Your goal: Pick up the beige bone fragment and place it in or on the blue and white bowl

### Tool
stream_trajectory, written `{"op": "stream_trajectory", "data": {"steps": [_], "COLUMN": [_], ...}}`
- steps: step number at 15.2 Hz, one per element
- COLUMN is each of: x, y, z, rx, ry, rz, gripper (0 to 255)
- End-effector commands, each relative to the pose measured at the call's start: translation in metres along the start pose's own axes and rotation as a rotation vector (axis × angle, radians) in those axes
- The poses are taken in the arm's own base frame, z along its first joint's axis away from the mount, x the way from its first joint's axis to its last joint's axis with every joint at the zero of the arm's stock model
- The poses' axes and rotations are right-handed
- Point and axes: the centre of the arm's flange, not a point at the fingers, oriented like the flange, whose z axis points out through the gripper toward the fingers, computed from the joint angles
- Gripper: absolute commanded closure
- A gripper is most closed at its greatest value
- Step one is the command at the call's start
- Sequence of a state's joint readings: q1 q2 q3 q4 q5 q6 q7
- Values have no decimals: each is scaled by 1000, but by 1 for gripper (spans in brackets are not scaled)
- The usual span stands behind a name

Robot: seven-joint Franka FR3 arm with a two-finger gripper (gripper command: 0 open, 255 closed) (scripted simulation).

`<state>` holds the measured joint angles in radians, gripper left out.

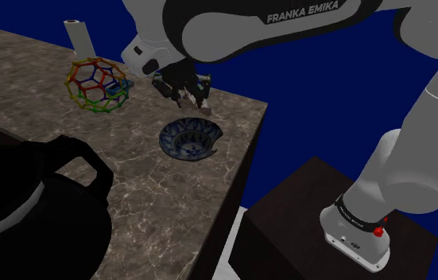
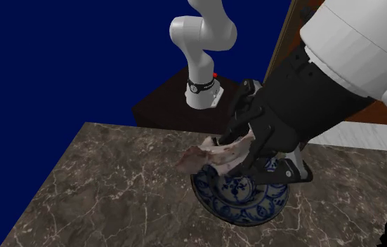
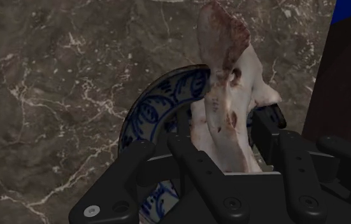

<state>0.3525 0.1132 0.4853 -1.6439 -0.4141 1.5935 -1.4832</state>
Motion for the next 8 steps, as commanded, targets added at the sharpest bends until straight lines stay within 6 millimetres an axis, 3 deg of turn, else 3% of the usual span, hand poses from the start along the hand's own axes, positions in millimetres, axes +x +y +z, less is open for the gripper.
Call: {"op": "stream_trajectory", "data": {"steps": [1, 8], "x": [21, 34], "y": [-5, -1], "z": [-7, 28], "rx": [1, 1], "ry": [-1, -1], "rz": [1, 1], "gripper": [255, 255]}}
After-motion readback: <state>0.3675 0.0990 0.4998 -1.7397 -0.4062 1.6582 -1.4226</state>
